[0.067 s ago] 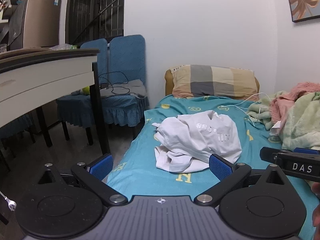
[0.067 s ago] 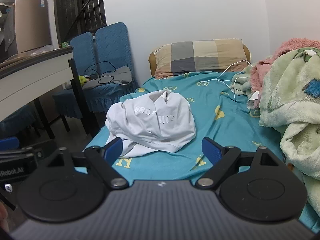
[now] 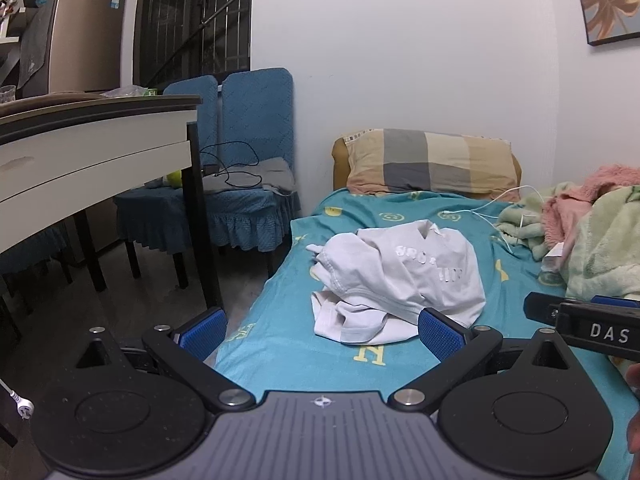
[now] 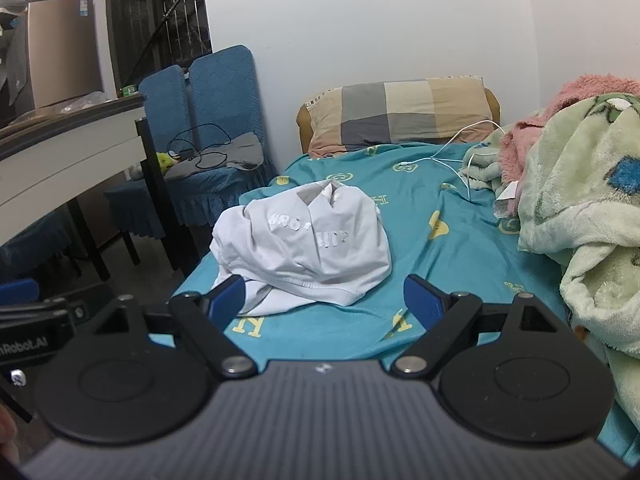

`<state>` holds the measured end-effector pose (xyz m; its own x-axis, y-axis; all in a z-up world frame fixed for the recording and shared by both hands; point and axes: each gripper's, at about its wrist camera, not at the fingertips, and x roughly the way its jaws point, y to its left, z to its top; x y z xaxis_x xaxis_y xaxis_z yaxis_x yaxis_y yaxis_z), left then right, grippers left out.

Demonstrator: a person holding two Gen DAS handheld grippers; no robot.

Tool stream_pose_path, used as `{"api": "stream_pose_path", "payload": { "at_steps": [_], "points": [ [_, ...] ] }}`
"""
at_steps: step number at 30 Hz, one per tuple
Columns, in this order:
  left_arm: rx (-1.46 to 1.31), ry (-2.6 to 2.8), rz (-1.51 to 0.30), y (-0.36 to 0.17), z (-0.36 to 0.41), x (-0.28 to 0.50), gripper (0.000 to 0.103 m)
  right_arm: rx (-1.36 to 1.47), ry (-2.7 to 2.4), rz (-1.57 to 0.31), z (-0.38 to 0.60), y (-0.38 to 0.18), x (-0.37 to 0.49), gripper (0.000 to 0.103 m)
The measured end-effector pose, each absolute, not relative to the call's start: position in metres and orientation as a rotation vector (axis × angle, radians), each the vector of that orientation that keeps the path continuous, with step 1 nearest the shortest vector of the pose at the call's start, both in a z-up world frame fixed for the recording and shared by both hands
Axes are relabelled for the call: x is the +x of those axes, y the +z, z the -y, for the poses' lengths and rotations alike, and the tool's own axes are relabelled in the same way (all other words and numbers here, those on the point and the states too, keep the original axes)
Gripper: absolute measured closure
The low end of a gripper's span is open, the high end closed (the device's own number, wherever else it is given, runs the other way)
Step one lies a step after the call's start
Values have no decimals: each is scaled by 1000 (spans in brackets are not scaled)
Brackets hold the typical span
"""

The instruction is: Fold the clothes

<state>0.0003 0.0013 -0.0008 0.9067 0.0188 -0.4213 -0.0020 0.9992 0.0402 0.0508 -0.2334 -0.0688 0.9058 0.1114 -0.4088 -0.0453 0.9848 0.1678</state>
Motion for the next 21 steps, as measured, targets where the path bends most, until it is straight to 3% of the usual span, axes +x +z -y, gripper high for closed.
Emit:
{"api": "stream_pose_path", "payload": {
  "at_steps": [21],
  "points": [
    [40,17,-429,-6,-10,0,0,148,97,-421,228,-66,49,15]
  ]
}}
